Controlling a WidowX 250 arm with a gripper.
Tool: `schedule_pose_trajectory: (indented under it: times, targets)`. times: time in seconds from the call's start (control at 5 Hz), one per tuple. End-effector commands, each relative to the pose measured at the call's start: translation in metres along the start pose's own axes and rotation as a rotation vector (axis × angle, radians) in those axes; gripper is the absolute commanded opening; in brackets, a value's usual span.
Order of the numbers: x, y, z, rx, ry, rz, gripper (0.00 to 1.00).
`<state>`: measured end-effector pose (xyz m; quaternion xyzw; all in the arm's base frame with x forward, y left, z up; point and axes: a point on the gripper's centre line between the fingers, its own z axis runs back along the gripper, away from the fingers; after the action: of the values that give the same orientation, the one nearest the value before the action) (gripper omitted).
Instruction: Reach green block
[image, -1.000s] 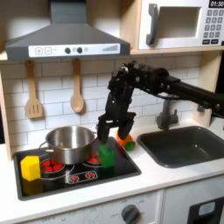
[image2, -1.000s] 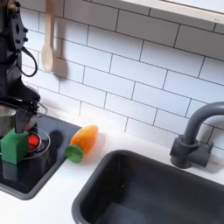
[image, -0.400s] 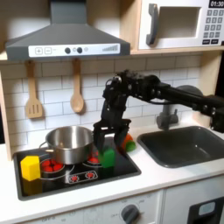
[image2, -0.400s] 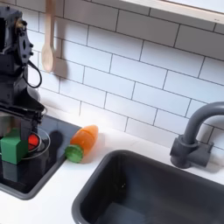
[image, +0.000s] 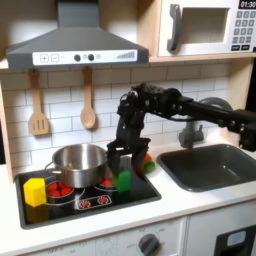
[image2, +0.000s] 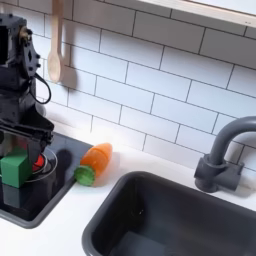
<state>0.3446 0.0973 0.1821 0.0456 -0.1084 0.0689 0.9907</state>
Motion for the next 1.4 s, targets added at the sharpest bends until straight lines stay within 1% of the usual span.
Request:
schedule_pose_trajectory:
  times: [0.0, 0.2, 0.6, 0.8, 1.2]
  targets:
    - [-0.003, 0.000, -0.014, -0.006, 0.030, -0.003, 1.00]
    - [-0.002, -0.001, -0.018, -0.007, 0.042, -0.002, 1.00]
    - [-0.004, -0.007, -0.030, -0.023, 0.075, -0.009, 1.00]
    - [-0.001, -0.008, -0.031, -0.026, 0.073, -0.010, 1.00]
    - [-0.003, -0.005, -0.044, -0.039, 0.111, 0.018, 1.00]
